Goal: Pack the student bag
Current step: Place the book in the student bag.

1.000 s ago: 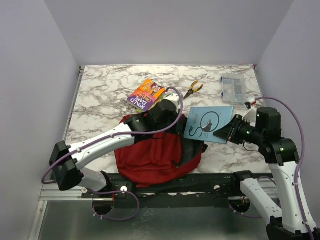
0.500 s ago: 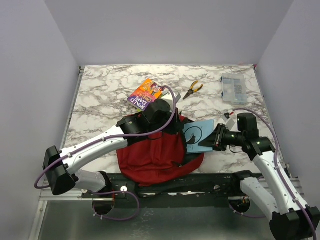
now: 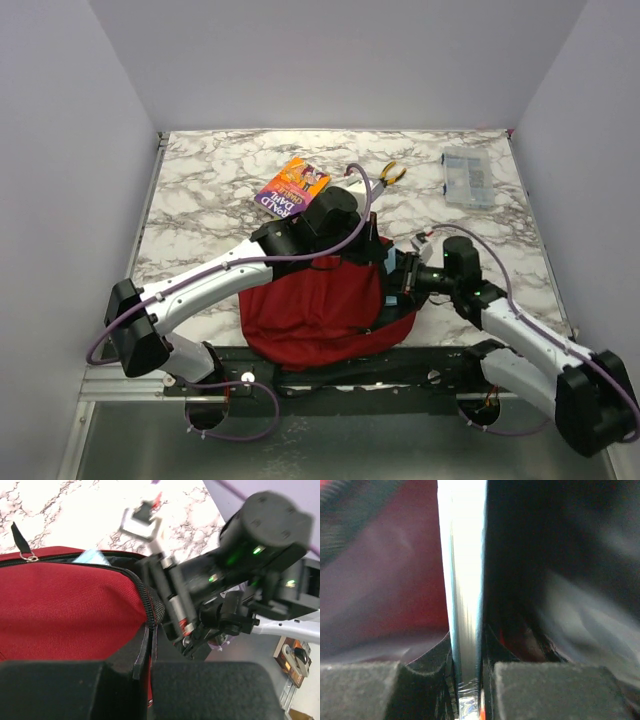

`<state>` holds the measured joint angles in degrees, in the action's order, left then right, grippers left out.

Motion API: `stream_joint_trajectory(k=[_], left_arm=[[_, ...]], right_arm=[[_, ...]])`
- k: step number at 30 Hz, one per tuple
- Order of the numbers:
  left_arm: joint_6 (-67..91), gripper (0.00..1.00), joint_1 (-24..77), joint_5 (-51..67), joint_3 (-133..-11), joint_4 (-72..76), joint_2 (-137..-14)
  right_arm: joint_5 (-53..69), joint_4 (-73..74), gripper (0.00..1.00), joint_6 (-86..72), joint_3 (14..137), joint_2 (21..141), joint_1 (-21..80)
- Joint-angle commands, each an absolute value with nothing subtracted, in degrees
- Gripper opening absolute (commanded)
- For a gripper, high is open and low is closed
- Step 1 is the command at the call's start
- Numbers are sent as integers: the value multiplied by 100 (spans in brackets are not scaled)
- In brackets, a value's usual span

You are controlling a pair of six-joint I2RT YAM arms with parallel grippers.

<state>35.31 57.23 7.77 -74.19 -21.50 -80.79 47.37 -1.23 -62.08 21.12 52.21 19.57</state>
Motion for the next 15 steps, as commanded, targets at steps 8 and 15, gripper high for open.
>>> stream_joint_trajectory(k=[8, 15], left_arm=[[3192, 0, 5740, 829, -7638, -2127, -7873], [3250, 0, 5739, 657, -7628, -2220, -7908]], right_arm=[[4105, -4384, 1, -6836, 1916, 7437, 3348], [4382, -6188, 18, -7228, 1951, 9155, 3736]])
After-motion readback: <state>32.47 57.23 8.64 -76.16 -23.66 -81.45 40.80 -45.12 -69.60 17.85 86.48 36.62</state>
